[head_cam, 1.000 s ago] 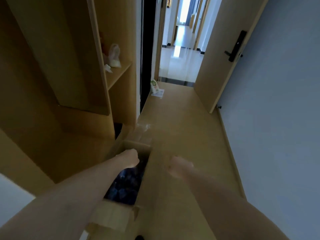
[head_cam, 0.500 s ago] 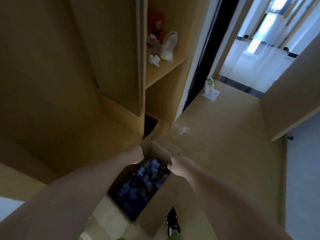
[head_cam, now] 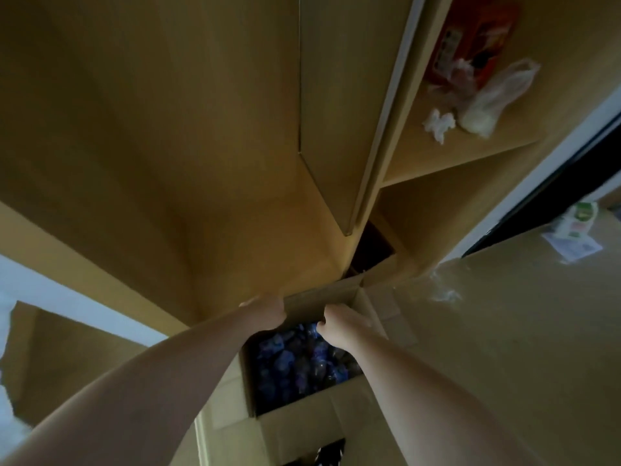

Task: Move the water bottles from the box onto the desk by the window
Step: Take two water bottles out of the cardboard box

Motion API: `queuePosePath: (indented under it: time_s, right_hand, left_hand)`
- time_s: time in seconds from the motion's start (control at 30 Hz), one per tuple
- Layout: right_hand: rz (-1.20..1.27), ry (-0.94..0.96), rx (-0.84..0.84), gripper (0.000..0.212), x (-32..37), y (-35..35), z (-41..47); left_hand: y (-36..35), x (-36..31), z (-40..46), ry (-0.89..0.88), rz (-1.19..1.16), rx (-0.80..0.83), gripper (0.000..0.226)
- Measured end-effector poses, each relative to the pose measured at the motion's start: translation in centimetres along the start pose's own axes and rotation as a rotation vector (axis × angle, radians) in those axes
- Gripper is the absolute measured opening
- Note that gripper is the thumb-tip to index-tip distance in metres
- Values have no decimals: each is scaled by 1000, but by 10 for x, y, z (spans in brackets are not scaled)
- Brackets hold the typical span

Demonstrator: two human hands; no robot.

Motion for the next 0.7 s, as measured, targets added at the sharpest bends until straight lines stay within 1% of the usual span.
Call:
queuePosePath:
  time_s: [0.07, 0.17, 0.27, 0.33, 0.43, 0.57, 0.7]
  right_hand:
    - [-7, 5, 37, 38, 3, -12, 13]
    - [-30, -29, 58, 44, 2, -37, 37]
    - [3, -61, 39, 41, -1, -62, 72]
    - [58, -87, 19, 37, -4, -82, 98]
    - [163, -133, 53, 38, -13, -120, 141]
    - [292, -166, 155, 39, -35, -170, 207]
    - [431, -202, 205, 34, -60, -219, 280]
  left_hand:
    - [-6, 14, 10, 47, 11, 45, 22]
    - [-17, 33, 30, 78, -39, 91, 26]
    - [-30, 48, 57, 68, -92, 84, 40]
    - [-44, 59, 77, 90, -147, 95, 38]
    - [-77, 78, 125, 155, -253, 103, 22]
    - [-140, 105, 194, 222, -367, 90, 26]
    - [-208, 139, 266, 262, -442, 26, 21]
Point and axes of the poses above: each hand's wrist, its own z-axis towards the middle knuckle, its own y-axis out of the back of the hand, x = y × z, the point moved 1 cm from there along z, towards the middle knuckle, and after that the axes turned 5 degrees about x, right-handed, at the moved point
